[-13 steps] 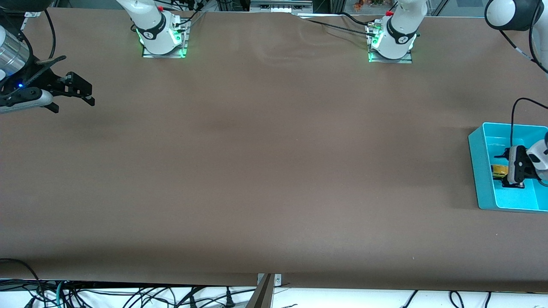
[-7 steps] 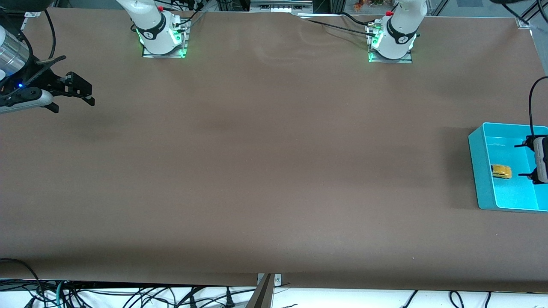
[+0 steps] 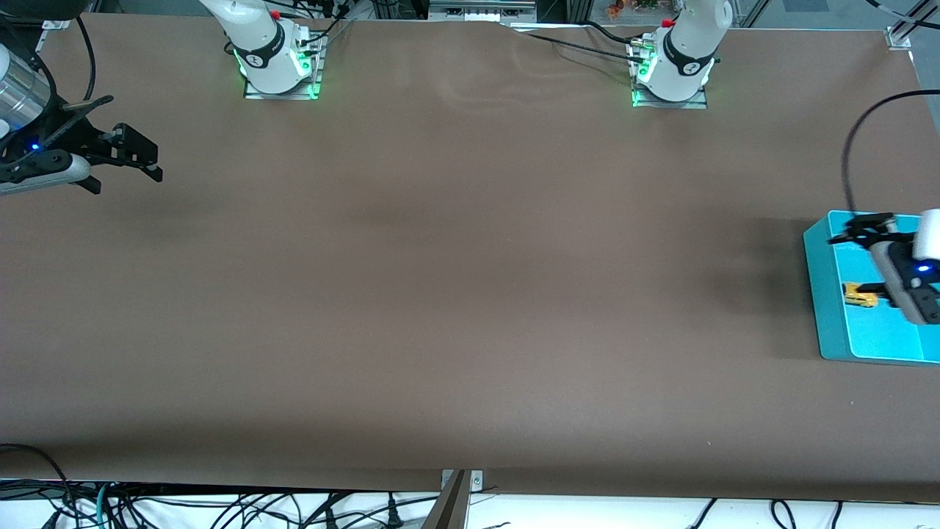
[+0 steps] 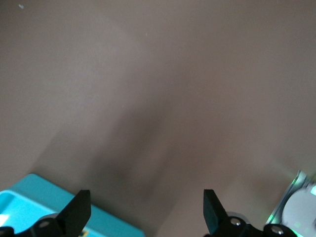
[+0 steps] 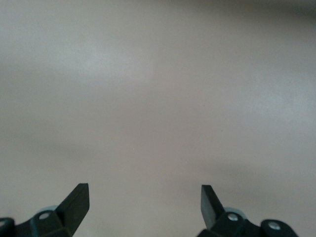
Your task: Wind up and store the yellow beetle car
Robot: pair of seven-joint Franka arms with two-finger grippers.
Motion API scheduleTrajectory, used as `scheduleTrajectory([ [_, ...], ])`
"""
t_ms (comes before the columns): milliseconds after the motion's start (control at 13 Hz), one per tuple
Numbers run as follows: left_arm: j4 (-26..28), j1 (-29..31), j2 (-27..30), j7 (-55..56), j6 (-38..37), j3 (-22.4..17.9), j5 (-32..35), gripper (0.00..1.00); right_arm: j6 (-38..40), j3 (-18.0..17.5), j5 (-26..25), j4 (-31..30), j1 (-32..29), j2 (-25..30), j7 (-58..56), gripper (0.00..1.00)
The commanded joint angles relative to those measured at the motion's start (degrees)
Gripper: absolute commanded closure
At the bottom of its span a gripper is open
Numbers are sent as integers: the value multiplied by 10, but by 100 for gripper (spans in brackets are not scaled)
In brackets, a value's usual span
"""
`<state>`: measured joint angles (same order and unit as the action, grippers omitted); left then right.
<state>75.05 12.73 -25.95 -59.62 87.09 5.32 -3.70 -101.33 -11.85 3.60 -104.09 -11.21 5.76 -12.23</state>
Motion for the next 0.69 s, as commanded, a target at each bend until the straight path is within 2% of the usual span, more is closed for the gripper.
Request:
scheduleTrajectory([
  [0, 19, -66, 42, 192, -3, -7, -11, 0, 12, 0, 0, 10, -3, -1, -4, 0],
  [230, 20, -116, 67, 402, -3, -7, -5, 0, 12, -1, 0, 10, -3, -1, -4, 0],
  [613, 30, -142, 101, 543, -3, -15, -3, 0, 12, -1, 0, 10, -3, -1, -4, 0],
])
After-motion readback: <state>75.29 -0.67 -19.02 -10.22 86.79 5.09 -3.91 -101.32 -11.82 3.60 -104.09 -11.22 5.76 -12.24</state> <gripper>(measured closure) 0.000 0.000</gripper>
